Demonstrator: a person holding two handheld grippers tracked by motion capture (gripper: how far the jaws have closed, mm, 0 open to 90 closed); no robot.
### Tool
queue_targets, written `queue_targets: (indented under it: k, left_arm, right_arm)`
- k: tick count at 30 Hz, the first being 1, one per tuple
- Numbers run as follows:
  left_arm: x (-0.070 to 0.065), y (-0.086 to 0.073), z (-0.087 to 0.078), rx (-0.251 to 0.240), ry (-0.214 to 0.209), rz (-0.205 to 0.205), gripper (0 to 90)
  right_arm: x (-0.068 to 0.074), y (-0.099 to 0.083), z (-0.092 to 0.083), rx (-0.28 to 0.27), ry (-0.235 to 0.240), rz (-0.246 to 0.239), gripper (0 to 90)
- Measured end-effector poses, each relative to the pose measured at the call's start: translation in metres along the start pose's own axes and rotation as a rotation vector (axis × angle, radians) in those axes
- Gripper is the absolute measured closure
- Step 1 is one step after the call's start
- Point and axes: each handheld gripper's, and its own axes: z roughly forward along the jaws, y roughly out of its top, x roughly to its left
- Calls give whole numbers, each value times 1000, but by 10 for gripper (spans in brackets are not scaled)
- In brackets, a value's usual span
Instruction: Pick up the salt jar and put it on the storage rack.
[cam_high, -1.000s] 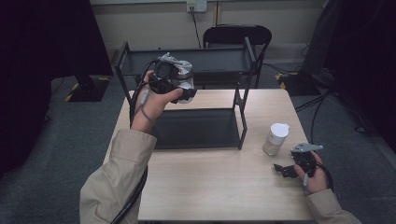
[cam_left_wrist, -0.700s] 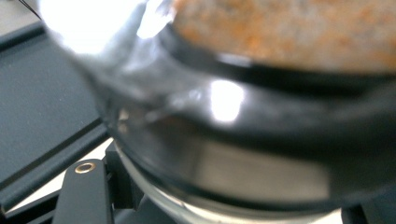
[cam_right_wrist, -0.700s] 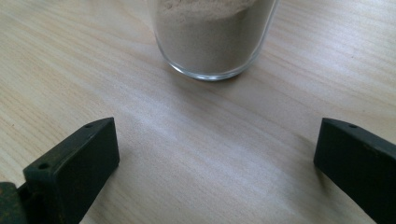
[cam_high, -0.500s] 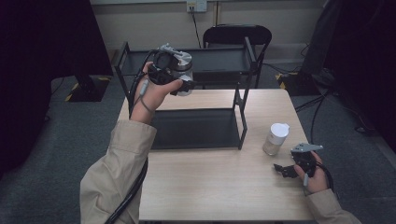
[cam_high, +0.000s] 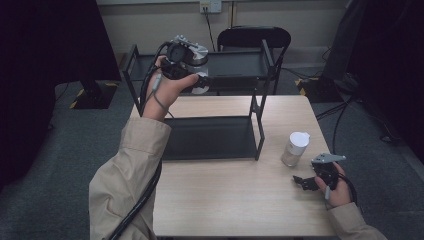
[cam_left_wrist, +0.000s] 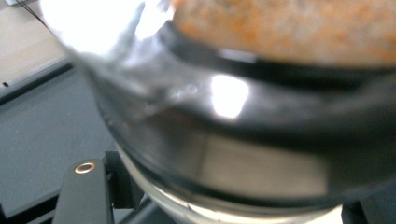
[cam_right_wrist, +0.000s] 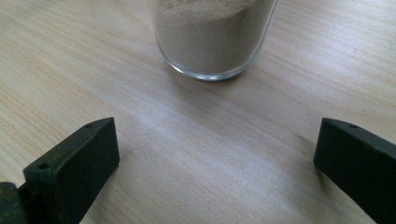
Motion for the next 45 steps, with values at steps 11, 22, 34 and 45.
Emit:
queue_targets:
  k: [11,22,34,45]
  left_arm:
    - [2,15,6,-2,15,-3,309]
    - [6,20,17,2,40,-14,309]
    - [11,23,23,-4,61,-30,309]
    - [15,24,27,-13,78,-51,309]
  right_arm:
    - [0,0,0,0,0,0,0]
    - [0,0,0,0,0,1,0]
    - [0,0,0,0,0,1,0]
    - [0,0,0,0,0,1,0]
